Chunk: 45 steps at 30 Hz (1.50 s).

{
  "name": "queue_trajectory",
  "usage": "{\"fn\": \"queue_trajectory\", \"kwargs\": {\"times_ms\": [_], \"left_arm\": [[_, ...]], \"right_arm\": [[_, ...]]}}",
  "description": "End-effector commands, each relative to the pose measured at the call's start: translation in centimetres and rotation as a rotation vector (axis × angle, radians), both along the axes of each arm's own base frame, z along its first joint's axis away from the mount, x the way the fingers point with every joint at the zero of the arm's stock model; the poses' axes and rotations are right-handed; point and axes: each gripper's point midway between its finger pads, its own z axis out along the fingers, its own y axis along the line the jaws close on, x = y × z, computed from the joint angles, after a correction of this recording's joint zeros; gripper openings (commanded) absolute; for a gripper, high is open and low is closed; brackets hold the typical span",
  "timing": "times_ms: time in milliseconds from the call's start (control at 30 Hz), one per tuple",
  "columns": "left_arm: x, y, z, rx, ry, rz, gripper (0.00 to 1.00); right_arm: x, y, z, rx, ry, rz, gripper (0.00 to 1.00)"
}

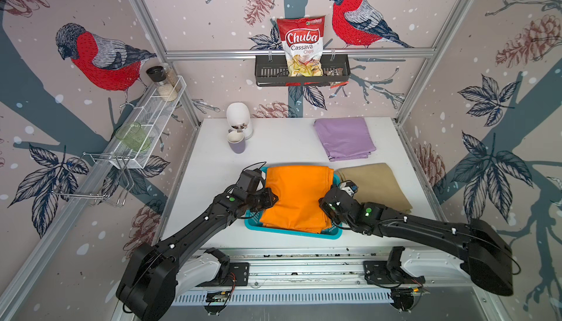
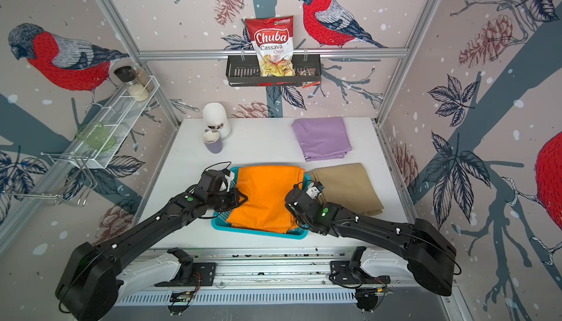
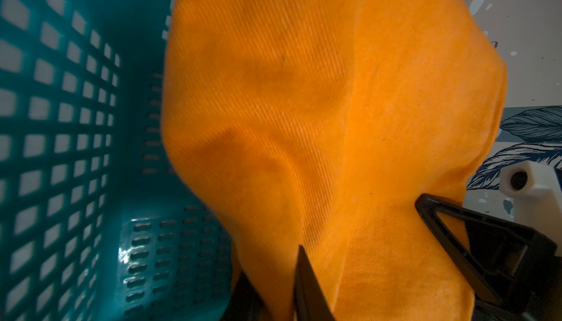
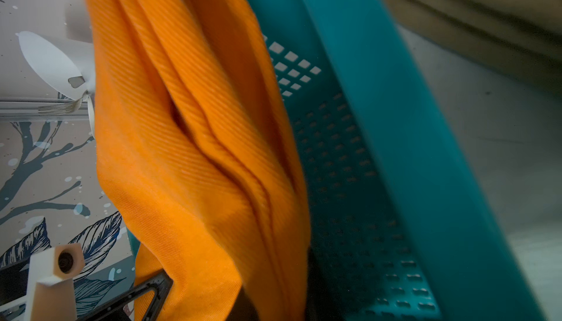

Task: Put the folded long pants in the basket
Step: Place the long pant in the basket, then move the long pant to the center of the board.

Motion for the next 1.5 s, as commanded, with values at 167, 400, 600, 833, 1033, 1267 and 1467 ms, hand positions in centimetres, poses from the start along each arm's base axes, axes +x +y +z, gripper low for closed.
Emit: {"fn": "queue_trajectory", "kwargs": {"times_ms": [167, 400, 600, 833, 1033, 1267, 1467], "left_arm": [[2.4, 1.5, 4.0, 0.098, -0.134, 0.062, 0.67], [5.1, 1.7, 8.6, 0.100, -0.280, 0.121, 0.67], [6.9, 2.0, 11.0, 0.165, -0.355, 0.124, 0.67], [9.0, 0.0, 13.8, 0.111, -0.438, 0.078, 0.67], [13.0, -4.0, 16.2, 0.050, -0.504, -0.012, 0.68], [19.8, -8.8, 14.6, -0.076, -0.440, -0.085, 0.71], [25.5, -11.2, 9.8, -0.162, -0.342, -0.109, 0.71]], "right_arm": [[1.5, 0.4, 2.3, -0.084, -0.086, 0.033, 0.56], [2.8, -1.1, 5.0, -0.217, -0.162, 0.003, 0.66], [4.3, -1.5, 7.1, -0.416, -0.226, 0.050, 0.65], [6.9, 2.6, 7.6, -0.469, -0.275, 0.215, 0.66], [12.2, 2.0, 8.5, -0.291, -0.306, 0.278, 0.68], [19.4, -6.0, 8.9, -0.345, -0.333, 0.173, 0.70], [25.2, -12.9, 6.2, -0.443, -0.259, 0.105, 0.73]]}}
